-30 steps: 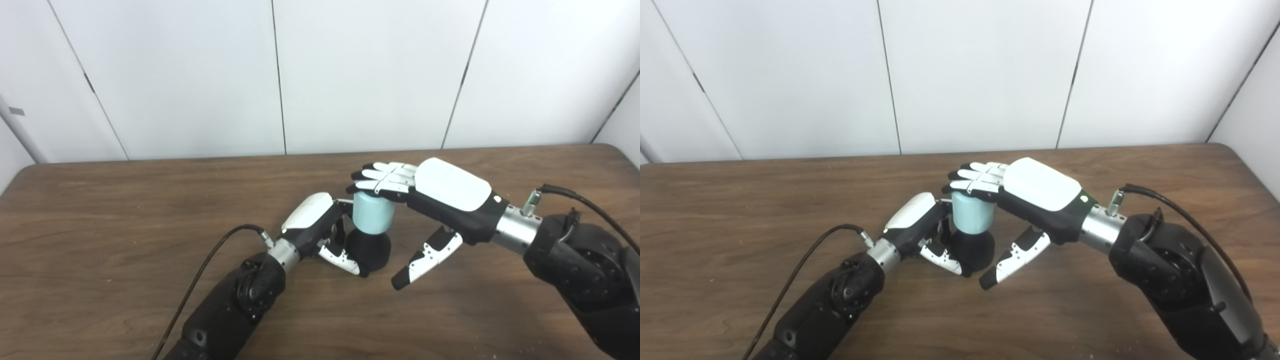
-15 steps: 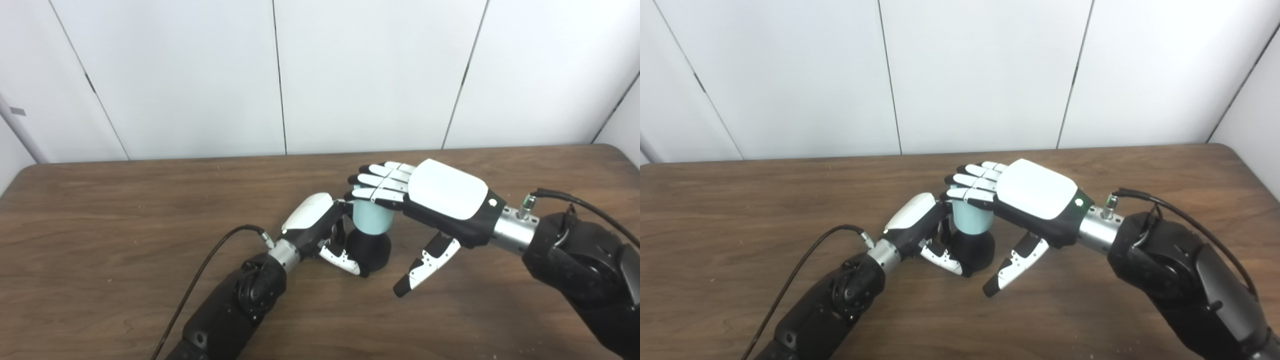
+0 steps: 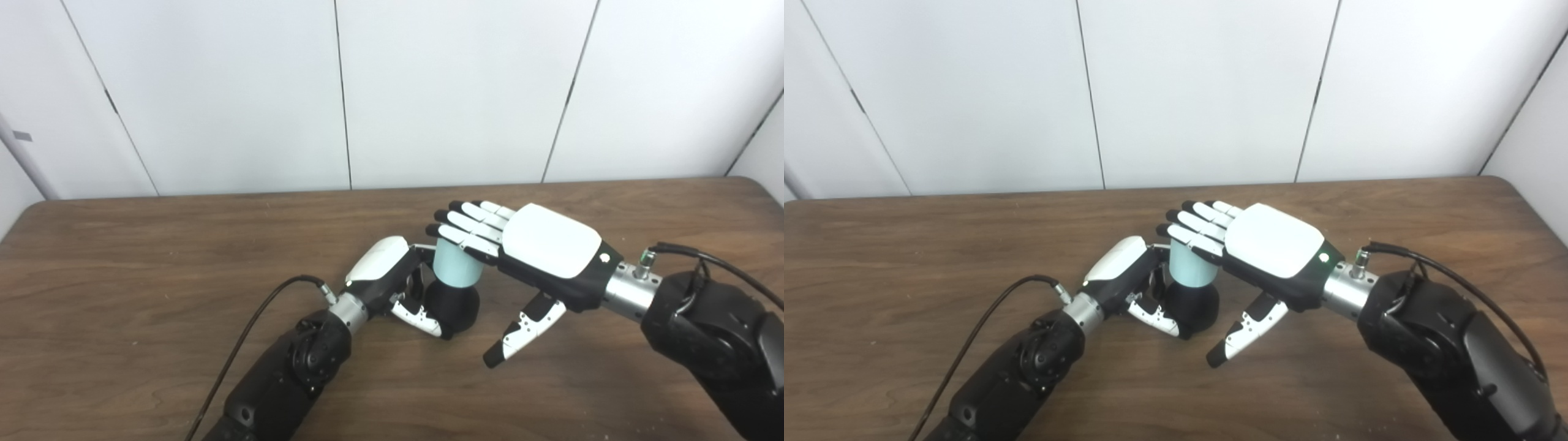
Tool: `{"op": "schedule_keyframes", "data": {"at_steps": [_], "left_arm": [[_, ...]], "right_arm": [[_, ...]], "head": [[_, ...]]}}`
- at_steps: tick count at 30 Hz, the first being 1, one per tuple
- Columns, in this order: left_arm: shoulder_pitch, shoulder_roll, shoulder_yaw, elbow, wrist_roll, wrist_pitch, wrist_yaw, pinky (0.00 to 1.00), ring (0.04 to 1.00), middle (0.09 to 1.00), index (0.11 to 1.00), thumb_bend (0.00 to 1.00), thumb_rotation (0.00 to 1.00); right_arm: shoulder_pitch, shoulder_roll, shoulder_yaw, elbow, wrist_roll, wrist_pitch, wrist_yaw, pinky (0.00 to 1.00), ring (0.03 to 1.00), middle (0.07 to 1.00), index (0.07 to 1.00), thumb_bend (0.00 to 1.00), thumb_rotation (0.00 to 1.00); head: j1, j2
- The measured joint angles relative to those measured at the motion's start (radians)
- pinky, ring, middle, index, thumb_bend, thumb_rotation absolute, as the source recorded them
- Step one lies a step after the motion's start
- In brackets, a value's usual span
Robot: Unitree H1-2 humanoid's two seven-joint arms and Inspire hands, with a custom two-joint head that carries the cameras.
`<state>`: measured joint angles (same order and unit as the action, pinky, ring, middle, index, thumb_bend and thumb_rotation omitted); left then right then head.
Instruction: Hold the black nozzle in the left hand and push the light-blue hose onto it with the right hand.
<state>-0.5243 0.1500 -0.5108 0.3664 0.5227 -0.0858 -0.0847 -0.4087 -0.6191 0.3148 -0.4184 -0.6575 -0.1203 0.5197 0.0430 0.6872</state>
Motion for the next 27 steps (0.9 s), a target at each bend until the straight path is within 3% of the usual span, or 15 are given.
{"op": "schedule_keyframes", "data": {"at_steps": [14,20,27], "left_arm": [[0.002,-0.003,0.008,0.000,0.000,-0.001,0.002,0.38,0.412,0.446,0.517,0.52,0.00],[0.002,-0.004,0.011,0.005,-0.001,-0.005,0.002,0.38,0.409,0.440,0.518,0.52,0.00],[0.003,-0.004,0.012,0.005,-0.001,-0.005,0.001,0.38,0.412,0.450,0.514,0.52,0.00]], "right_arm": [[0.023,0.004,-0.006,-0.028,0.003,0.017,-0.001,0.97,1.000,1.000,0.982,0.72,0.78],[0.029,0.007,-0.004,-0.029,0.032,0.008,-0.007,0.97,1.000,1.000,0.970,0.73,0.74],[0.013,0.005,0.017,-0.017,0.049,0.001,-0.007,0.98,1.000,1.000,0.957,0.73,0.74]], "head": [[0.000,0.011],[0.002,0.012],[0.002,0.014]]}}
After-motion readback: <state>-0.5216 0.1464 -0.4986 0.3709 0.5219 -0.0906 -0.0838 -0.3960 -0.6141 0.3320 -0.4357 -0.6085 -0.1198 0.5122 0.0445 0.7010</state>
